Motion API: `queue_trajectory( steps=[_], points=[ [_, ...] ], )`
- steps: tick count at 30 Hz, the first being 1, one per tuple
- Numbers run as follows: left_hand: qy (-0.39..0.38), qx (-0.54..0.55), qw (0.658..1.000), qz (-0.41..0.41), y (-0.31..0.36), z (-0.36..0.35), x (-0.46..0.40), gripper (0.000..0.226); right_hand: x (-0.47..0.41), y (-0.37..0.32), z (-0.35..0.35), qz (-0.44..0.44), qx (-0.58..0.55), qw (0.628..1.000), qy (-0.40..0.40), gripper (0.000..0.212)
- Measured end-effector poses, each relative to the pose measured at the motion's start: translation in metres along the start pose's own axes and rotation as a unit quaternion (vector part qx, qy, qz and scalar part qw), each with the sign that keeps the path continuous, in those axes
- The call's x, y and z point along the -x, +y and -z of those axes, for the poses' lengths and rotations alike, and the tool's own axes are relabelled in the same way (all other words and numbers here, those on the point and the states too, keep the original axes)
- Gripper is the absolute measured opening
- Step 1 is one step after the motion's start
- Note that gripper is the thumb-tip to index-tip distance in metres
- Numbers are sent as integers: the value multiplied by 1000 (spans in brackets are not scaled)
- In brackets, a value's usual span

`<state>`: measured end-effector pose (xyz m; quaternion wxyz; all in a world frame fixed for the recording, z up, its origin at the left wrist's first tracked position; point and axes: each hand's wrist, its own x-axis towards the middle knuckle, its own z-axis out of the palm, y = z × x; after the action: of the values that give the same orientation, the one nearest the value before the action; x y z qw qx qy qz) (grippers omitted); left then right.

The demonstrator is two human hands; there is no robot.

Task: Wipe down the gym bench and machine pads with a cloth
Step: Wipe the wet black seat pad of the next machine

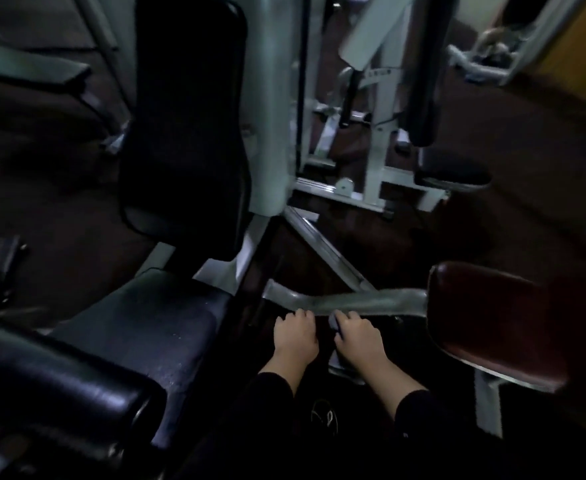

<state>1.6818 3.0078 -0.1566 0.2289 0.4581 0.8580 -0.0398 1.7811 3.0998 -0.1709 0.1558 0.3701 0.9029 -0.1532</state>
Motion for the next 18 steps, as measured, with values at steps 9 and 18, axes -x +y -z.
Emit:
queue_trajectory(
  steps=[9,18],
  points=[
    [-2,106,972,209,-69,34,-46,42,-106,-68,31,214,125,967,-56,41],
    [-3,179,917,357,-165,29,-43,44,-163,-167,19,344,94,931,-82,44]
  ],
)
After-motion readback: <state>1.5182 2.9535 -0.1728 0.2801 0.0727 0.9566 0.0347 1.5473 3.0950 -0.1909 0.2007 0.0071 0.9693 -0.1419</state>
